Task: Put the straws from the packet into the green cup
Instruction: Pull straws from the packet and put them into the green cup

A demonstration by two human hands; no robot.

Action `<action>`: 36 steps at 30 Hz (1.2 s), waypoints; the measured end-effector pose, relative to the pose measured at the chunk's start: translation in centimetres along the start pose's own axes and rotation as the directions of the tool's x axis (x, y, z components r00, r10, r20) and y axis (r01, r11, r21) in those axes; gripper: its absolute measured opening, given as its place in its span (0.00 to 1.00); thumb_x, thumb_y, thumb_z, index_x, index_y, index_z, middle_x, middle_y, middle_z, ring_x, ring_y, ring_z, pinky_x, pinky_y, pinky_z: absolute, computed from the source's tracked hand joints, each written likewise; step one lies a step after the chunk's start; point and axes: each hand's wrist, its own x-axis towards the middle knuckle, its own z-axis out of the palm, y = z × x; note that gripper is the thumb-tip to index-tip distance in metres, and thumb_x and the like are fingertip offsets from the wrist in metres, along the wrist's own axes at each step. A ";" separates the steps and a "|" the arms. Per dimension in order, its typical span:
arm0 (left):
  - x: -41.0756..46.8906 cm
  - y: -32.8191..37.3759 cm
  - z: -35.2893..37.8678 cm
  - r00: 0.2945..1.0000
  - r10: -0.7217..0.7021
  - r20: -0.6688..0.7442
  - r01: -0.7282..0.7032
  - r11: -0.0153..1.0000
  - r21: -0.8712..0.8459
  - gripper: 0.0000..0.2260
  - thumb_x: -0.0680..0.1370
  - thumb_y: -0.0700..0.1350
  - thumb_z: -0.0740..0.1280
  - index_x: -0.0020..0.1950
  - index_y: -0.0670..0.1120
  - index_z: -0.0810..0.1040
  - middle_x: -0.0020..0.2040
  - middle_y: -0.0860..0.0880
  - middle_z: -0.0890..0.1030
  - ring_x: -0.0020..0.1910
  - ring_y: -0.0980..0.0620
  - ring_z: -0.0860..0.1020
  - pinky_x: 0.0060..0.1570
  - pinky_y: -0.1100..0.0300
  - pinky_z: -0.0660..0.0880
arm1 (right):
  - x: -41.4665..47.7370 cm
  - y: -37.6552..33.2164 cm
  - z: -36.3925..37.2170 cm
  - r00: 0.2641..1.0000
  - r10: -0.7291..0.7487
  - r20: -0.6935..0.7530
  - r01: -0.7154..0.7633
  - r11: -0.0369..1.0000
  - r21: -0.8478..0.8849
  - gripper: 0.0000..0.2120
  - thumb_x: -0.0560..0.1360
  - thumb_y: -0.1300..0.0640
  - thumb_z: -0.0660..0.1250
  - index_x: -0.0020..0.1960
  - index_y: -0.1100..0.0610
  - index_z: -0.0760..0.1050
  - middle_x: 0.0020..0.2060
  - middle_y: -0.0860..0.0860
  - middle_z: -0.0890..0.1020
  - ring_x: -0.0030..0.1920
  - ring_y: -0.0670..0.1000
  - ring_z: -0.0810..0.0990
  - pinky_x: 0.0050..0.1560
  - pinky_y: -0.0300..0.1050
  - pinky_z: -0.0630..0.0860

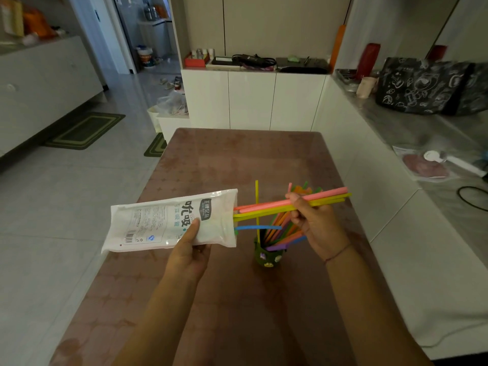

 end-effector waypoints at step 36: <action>1.3 2.5 -1.6 0.987 0.010 -0.158 -0.020 0.998 -0.063 0.10 0.74 0.36 0.70 0.53 0.47 0.77 0.40 0.49 0.86 0.45 0.52 0.84 0.36 0.56 0.83 | 3.4 -0.7 -2.7 0.996 -0.049 0.079 0.093 0.552 -0.829 0.08 0.69 0.63 0.71 0.45 0.67 0.80 0.42 0.65 0.83 0.43 0.62 0.82 0.49 0.58 0.79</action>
